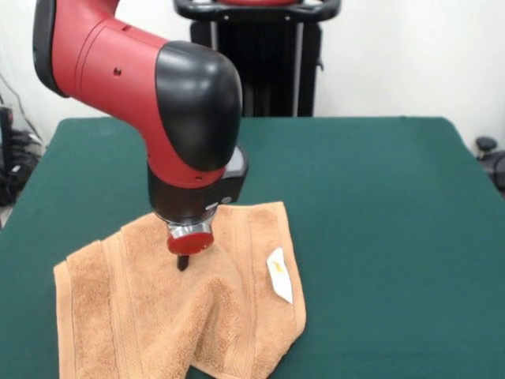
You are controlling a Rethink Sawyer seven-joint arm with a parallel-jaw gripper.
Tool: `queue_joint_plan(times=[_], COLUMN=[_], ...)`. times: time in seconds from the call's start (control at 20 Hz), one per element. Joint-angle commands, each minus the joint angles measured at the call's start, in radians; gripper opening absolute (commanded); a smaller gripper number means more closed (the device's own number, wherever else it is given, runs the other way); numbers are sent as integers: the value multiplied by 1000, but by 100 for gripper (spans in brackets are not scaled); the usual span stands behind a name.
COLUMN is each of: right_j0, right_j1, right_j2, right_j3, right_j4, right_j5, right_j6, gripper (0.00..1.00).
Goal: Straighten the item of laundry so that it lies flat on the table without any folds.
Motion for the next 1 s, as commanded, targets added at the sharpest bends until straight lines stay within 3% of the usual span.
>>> queue_joint_plan(times=[0.05,0.3,0.4,0.8,1.0], right_j0=[-27,-110,-127,-100,-66], right_j1=[29,-118,-141,-225,-242], right_j2=[164,281,309,310,282], right_j3=[116,382,451,609,632], right_j4=[7,14,8,7,21], right_j5=[-197,-263,-308,-338,-341], right_j6=[28,-88,-77,62,111], gripper=[100,100,100,100,100])
